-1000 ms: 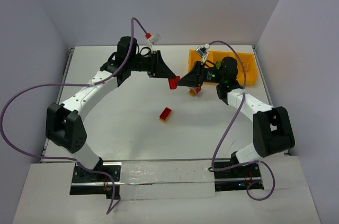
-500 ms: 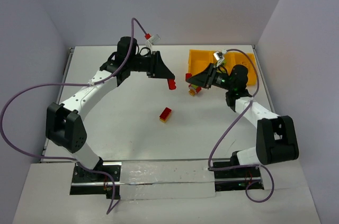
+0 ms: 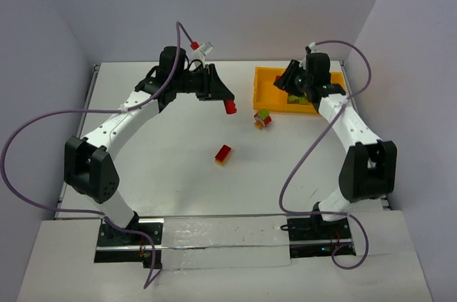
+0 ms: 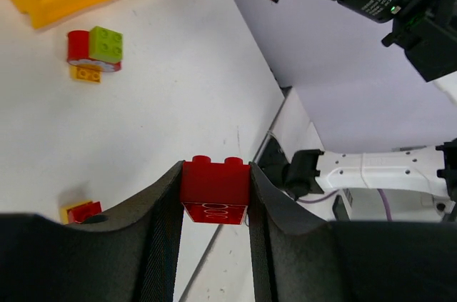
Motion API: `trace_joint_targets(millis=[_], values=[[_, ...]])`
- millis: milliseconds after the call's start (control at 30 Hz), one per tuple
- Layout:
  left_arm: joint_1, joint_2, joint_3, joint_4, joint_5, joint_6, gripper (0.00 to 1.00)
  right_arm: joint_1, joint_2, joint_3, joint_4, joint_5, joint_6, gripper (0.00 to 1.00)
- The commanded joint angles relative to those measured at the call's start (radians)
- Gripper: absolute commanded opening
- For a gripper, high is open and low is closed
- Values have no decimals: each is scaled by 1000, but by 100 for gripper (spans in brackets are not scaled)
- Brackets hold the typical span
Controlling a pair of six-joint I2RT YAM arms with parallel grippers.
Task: Sort the legos into containers by color
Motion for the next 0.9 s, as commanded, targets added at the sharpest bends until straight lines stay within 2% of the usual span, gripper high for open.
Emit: trace_joint_targets(millis=[0,167,300,467,500,533,633,700,733,867], values=[[-31,27,72,-76,-130,2,0,3,154,179,-190,203,-89,0],[-50,63,115,-114,-207,-17,0,6,327,360,-234,201,-107,2],[-53,98,166,-130,-233,-31,0,9,414,437,-256,184,-117,7],[-53,177,261,-157,-282,-50,0,16,484,518,-265,157,-124,20],[-53,177,261,-157,-285,-50,0,17,493,519,-268,157,-124,20],[-53,201,292,-163,-292,-62,0,18,517,547,-283,157,-126,30],[-53,265,386,-178,-301,-78,0,19,546,605,-300,153,-133,50],[-53,294,428,-192,-298,-82,0,20,557,630,-308,149,-134,59],[-53,328,476,-201,-298,-84,0,20,561,647,-317,146,-136,69],[-53,381,549,-223,-282,-83,0,20,534,657,-329,157,-141,73]])
